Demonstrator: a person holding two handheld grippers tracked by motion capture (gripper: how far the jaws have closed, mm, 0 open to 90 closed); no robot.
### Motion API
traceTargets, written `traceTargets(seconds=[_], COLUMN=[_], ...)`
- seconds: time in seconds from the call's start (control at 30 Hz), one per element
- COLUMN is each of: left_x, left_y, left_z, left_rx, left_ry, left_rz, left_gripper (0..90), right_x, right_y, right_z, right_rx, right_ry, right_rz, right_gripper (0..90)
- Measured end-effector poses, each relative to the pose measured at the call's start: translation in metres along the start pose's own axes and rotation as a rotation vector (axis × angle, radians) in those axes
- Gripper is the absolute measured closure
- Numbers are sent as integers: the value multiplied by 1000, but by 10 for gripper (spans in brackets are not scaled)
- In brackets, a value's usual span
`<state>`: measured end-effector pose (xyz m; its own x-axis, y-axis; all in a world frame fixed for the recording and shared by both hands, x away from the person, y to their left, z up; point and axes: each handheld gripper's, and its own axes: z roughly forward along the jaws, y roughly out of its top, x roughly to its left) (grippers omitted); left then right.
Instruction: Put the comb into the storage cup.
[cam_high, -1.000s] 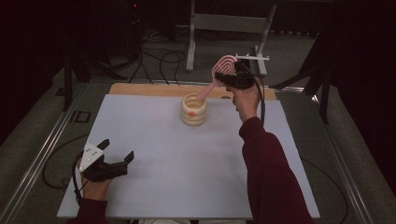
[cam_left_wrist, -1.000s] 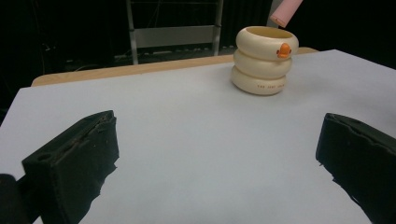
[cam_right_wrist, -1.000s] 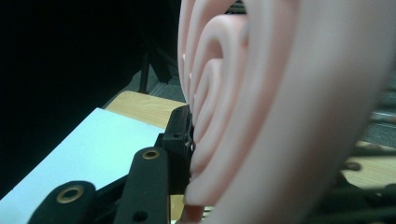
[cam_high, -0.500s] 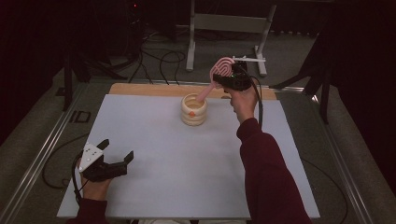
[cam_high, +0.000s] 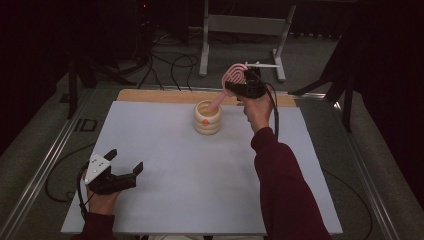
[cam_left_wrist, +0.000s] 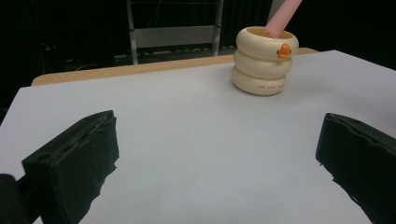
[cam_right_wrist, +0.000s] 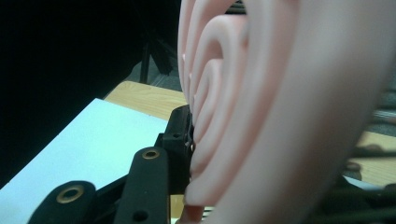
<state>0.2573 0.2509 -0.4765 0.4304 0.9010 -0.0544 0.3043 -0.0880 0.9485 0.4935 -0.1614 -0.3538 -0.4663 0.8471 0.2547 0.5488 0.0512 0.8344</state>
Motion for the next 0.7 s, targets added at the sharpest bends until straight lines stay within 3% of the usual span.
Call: traceTargets(seconds=[0.7], left_x=[0], left_y=[0], left_z=[-1], left_rx=[-4], left_ry=[1], left_rz=[-3], left_gripper=[0], right_x=[0], right_y=[-13], right_z=[12], right_rx=[23], right_ry=[1], right_rz=[14], right_gripper=[638])
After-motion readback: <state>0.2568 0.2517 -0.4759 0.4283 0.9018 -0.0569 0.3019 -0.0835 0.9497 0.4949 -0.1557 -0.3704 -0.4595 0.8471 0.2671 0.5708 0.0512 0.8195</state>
